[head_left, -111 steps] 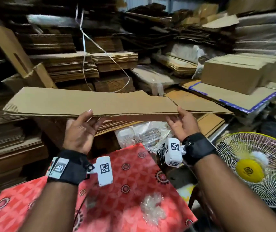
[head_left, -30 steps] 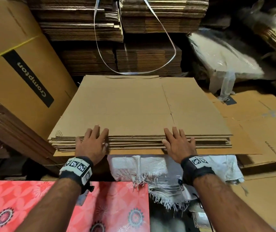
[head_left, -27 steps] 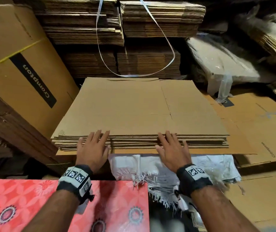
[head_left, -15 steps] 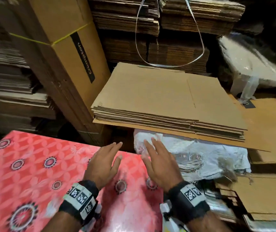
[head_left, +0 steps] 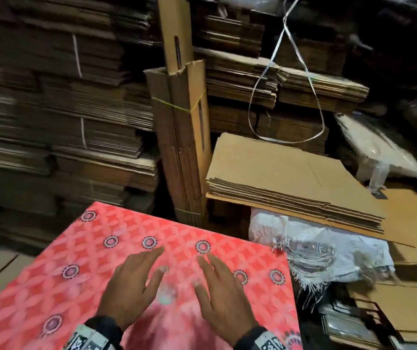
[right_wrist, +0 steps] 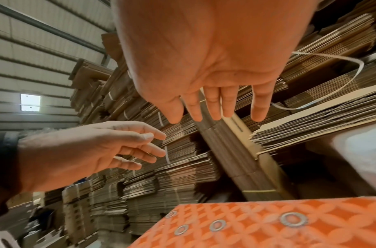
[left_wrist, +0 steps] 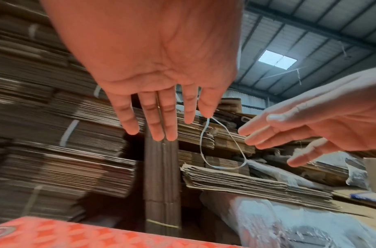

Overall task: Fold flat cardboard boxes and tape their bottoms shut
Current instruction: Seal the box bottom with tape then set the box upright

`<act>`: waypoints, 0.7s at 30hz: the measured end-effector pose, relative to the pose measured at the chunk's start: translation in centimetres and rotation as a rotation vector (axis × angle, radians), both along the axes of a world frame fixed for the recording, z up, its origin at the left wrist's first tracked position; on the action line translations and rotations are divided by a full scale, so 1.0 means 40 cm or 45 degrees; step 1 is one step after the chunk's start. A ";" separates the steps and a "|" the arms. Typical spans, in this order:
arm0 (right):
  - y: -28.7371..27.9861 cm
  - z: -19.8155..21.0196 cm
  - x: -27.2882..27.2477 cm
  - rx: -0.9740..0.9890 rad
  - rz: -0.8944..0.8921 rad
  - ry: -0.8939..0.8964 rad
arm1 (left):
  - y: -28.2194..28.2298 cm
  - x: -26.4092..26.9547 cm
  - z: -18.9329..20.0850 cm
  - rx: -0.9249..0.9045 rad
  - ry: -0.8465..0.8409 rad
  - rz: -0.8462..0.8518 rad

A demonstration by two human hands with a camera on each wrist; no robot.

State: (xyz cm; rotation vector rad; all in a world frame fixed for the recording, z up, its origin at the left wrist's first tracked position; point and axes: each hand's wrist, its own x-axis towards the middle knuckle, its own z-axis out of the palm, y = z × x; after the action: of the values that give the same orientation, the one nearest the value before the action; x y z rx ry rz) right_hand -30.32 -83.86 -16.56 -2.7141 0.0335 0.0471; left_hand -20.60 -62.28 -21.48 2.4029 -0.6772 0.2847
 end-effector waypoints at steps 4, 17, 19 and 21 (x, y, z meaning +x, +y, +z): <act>0.251 0.023 0.004 -0.037 0.136 -0.010 | 0.272 -0.081 0.014 -0.006 -0.038 0.135; 1.106 -0.019 0.118 0.041 0.975 -0.105 | 1.065 -0.429 0.039 -0.015 -0.018 0.963; 1.212 -0.038 0.121 0.063 1.074 -0.098 | 1.147 -0.466 0.015 -0.029 0.047 1.071; 1.303 -0.063 0.135 0.084 1.146 -0.076 | 1.220 -0.482 -0.012 -0.016 0.087 1.149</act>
State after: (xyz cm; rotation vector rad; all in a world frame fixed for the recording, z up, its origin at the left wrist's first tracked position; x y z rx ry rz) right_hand -24.92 -31.74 -19.09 -2.4350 -1.1673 0.2206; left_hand -39.88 -13.48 -21.94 2.5420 0.4823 0.5549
